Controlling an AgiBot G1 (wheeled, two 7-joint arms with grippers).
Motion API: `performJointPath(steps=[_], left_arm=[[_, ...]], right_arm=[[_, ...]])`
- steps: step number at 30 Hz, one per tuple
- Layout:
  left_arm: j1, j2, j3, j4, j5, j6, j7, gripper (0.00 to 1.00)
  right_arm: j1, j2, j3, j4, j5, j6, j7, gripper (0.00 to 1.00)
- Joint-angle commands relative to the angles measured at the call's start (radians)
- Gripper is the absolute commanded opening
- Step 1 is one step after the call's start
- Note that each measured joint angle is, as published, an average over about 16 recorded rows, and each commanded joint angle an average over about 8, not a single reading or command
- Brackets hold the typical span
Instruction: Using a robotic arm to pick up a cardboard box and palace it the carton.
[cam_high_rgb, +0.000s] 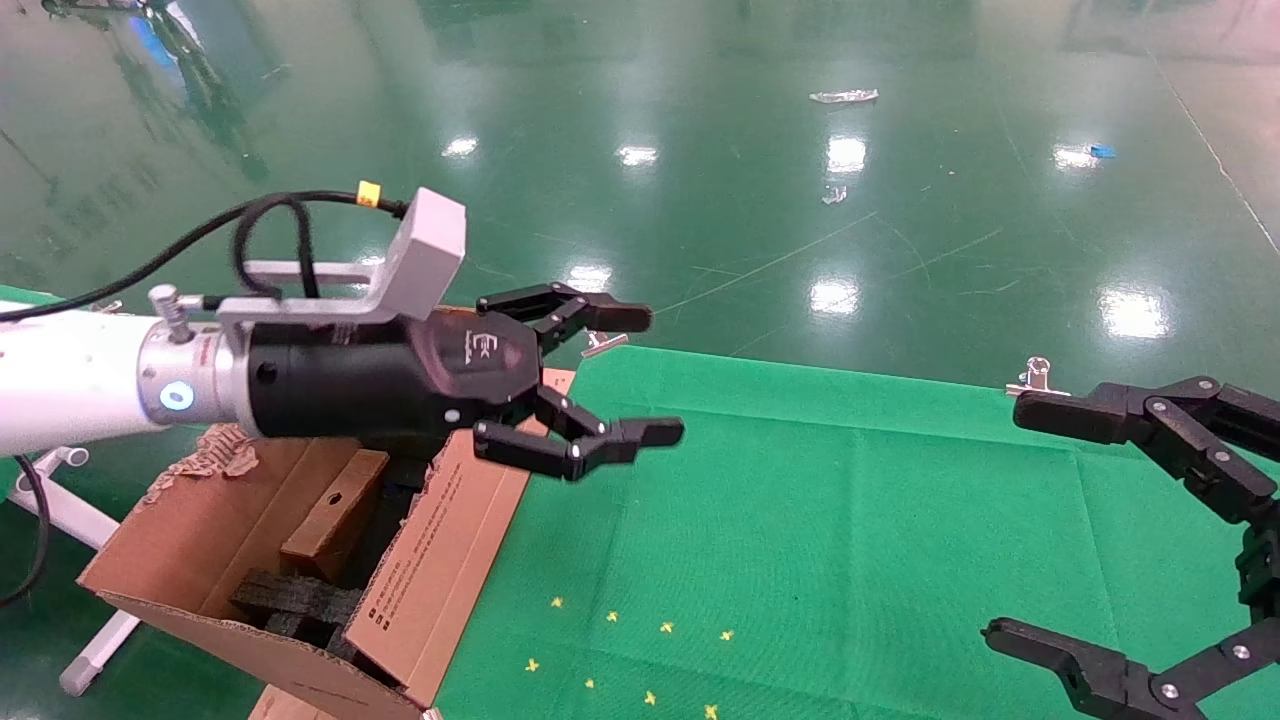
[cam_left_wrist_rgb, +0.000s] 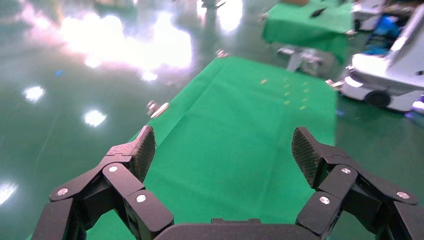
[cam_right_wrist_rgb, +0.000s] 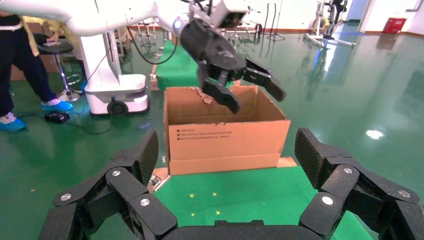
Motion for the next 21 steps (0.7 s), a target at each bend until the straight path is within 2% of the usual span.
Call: performJointPath(steps=[1, 13, 21], left_arm=[[0.034, -0.001, -0.039, -0.037, -0.015, 0.014, 0.006, 1.0], [0.218, -0.009, -0.256, -0.238, -0.099, 0.088, 0.04, 1.0], [0.256, -0.011, -0.298, -0.277, -0.118, 0.104, 0.046, 1.0]], right_arm=[[0.0, 0.0, 0.0, 0.0, 0.0, 0.0, 0.0, 1.0], [0.0, 0.0, -0.001, 0.0, 0.0, 0.0, 0.0, 1.0], [0.0, 0.0, -0.001, 0.0, 0.001, 0.001, 0.0, 1.0]])
